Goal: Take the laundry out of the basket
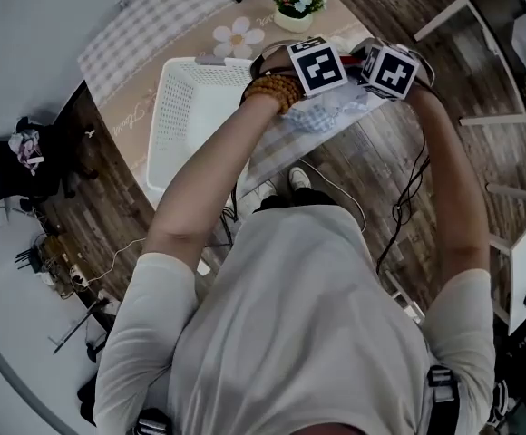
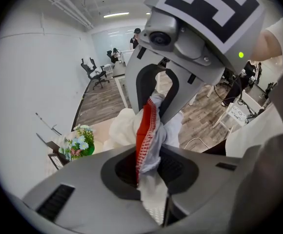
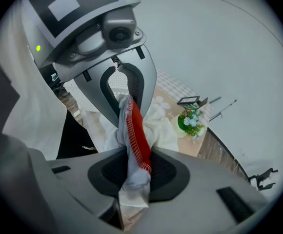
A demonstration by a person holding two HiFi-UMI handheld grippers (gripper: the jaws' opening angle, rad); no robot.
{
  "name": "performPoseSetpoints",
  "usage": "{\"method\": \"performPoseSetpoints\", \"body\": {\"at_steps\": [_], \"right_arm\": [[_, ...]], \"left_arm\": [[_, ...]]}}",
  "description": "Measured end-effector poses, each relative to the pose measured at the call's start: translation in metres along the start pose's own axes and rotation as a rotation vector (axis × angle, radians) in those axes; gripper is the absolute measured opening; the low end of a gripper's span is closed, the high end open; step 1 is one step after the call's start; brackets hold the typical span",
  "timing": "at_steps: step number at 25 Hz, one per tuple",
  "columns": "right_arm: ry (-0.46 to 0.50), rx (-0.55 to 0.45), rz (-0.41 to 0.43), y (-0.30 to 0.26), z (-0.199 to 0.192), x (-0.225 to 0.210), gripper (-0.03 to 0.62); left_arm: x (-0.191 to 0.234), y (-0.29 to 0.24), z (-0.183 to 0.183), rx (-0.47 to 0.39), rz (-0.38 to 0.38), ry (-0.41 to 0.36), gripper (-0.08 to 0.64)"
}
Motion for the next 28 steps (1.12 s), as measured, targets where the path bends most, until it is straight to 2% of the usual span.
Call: {"method": "performPoseSetpoints", "body": {"at_steps": [6, 15, 18, 22, 28], "right_arm": [[-0.028, 0.0, 0.097, -0.087, -0.012, -0.004, 0.106], [-0.005, 0.035, 0.138, -0.175, -0.026, -0.013, 0.106], [-0.04, 0.016, 0.164, -0.203, -0.031, -0.007, 0.106], [-0.097, -0.02, 0.183, -0.227, -0.032, -0.009, 0.104], [-0.117, -0.045, 0.216, -0.23, -0.035, -0.011, 0.101]], "left_arm": [[0.007, -0.084, -0.017, 0.043, -0.034, 0.067, 0.083], [0.019, -0.169, -0.023, 0.134, -0.072, 0.144, 0.083], [0.013, -0.198, -0.032, 0.125, -0.079, 0.22, 0.083], [0.014, -0.222, -0.047, 0.064, -0.059, 0.336, 0.08], [0.02, -0.225, -0.047, 0.057, -0.129, 0.339, 0.077]]}}
Point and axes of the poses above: the fingertips, and each gripper's own axes: y backward along the fingers, x to its left, z out of its top, the point moved 9 cm from there along y, backward along the fingers, and after that the axes turned 13 degrees about x, right-handed, at the moved point
